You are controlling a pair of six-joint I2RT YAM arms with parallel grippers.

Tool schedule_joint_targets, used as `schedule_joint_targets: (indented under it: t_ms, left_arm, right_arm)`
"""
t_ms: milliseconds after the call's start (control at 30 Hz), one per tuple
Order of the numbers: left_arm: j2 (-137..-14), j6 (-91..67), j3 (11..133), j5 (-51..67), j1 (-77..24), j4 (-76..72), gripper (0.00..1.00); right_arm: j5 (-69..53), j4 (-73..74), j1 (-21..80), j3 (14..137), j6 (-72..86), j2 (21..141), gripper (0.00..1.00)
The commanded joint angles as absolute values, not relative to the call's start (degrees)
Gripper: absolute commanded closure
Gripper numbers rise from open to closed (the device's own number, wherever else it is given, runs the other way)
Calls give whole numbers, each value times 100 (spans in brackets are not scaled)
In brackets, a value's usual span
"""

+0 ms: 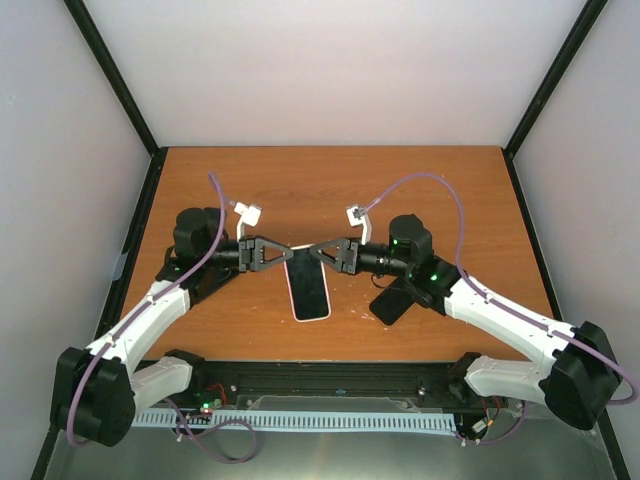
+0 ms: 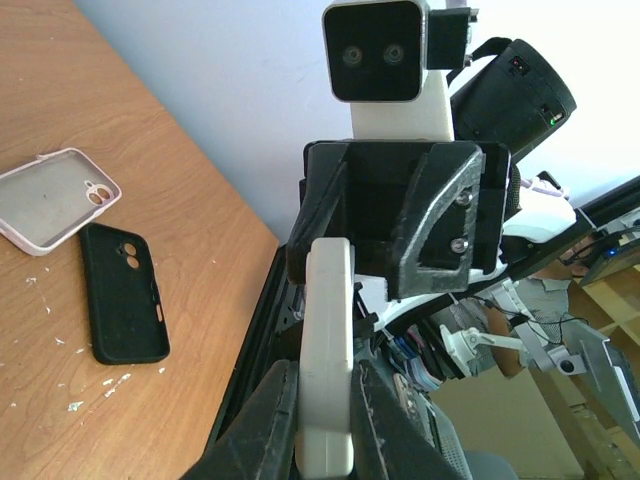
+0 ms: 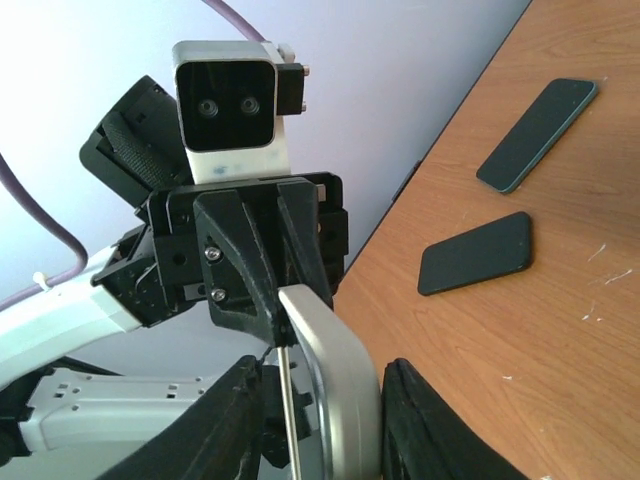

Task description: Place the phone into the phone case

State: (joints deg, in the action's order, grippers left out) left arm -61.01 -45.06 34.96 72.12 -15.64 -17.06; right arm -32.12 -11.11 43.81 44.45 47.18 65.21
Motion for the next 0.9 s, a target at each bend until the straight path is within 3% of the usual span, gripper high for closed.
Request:
schedule_joint_targets:
  t_ms: [0, 200, 400, 633, 733, 800, 867]
  left_arm:
    - [-6152, -4314, 3593, 7347, -1591, -1583, 95]
    - [-6364, -3948, 3835, 6814, -1590, -742, 95]
    - [-6474, -3951, 3901, 6697, -1591, -587, 92]
    - [-6185, -3697, 4098, 6006, -1591, -54, 38]
    - [-5997, -3441, 4241, 5378, -1591, 411, 25]
    - [-5855, -3308, 4286, 5019, -1591, 637, 3]
    - [-5694, -3192, 4281, 4663, -1591, 786, 1]
  right_arm:
    - [-3250, -1288, 4420, 4711, 4511, 6599, 72]
    - [-3063, -1086, 4419, 4750, 4345, 6564, 96]
    - [-2715, -912, 4414, 4691, 4208, 6537, 97]
    - [-2338, -828, 4398, 4660, 4144, 6691, 97]
    - [-2135, -657, 4236, 4690, 4008, 6826, 97]
    - [-2152, -669, 4044, 4676, 3974, 6950, 97]
    - [-2130, -724, 3882, 4703, 3921, 7141, 97]
